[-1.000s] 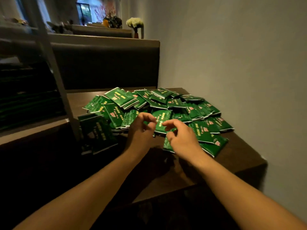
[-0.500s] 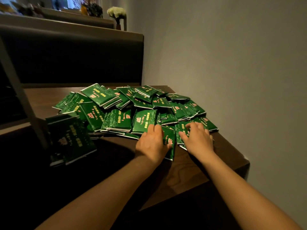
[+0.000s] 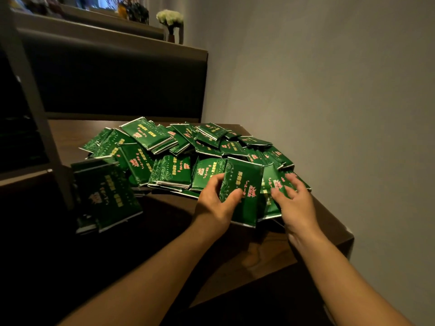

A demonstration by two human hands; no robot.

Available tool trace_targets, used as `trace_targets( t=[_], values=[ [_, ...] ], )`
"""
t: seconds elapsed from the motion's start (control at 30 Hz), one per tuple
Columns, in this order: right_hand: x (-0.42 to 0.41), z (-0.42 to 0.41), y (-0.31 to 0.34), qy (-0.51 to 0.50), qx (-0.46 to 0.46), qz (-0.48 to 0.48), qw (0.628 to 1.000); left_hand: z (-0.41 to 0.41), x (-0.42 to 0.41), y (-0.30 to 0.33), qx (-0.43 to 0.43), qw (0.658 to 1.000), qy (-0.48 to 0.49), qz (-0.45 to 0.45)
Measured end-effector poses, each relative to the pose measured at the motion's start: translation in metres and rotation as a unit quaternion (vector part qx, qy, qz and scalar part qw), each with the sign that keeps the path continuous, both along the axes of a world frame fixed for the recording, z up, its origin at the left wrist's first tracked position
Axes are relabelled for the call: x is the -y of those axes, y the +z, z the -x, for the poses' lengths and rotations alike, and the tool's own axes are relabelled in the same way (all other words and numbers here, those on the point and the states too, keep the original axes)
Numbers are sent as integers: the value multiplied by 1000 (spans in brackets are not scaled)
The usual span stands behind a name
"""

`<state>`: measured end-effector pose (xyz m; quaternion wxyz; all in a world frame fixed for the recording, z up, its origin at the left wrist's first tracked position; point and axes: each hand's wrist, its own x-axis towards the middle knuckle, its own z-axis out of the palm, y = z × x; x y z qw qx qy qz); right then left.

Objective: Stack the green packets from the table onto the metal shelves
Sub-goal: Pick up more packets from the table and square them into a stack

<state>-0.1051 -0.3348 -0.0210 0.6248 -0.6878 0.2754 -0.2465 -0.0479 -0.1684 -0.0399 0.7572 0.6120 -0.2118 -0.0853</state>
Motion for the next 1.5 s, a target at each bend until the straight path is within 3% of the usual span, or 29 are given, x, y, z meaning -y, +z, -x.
trace_targets(
  t=[0.13, 0.33, 0.5, 0.63, 0.83, 0.97, 1.1, 1.23, 1.33, 1.5],
  values=[
    [-22, 5, 0, 37, 92, -71, 993, 4, 3, -4, -11, 1000, 9, -18],
    [-37, 10, 10, 99, 89, -10, 991, 7, -1, 0, 35, 999, 5, -7],
    [-11, 8, 18, 43, -10, 221, 974, 10, -6, 9, 58, 998, 19, 13],
    [16, 6, 9, 19, -117, 329, 937, 12, -6, 10, 35, 999, -3, 33],
    [33, 7, 1, 19, -395, 403, 825, 13, -6, 6, 26, 1000, -11, -7],
    [36, 8, 4, 30, -429, 392, 813, 11, -3, -3, 34, 997, -32, -65],
    [33, 9, 2, 31, -352, 361, 863, 12, 0, -6, 57, 992, -46, -99],
    [24, 11, 0, 12, -172, 329, 929, 10, 0, -5, 45, 992, -71, -97],
    [12, 14, 2, -14, -33, 293, 955, 9, -2, -7, 24, 990, -88, -104],
    [-13, 14, 19, 59, 151, 120, 980, 12, -3, -4, 25, 990, -72, -122]
  ],
)
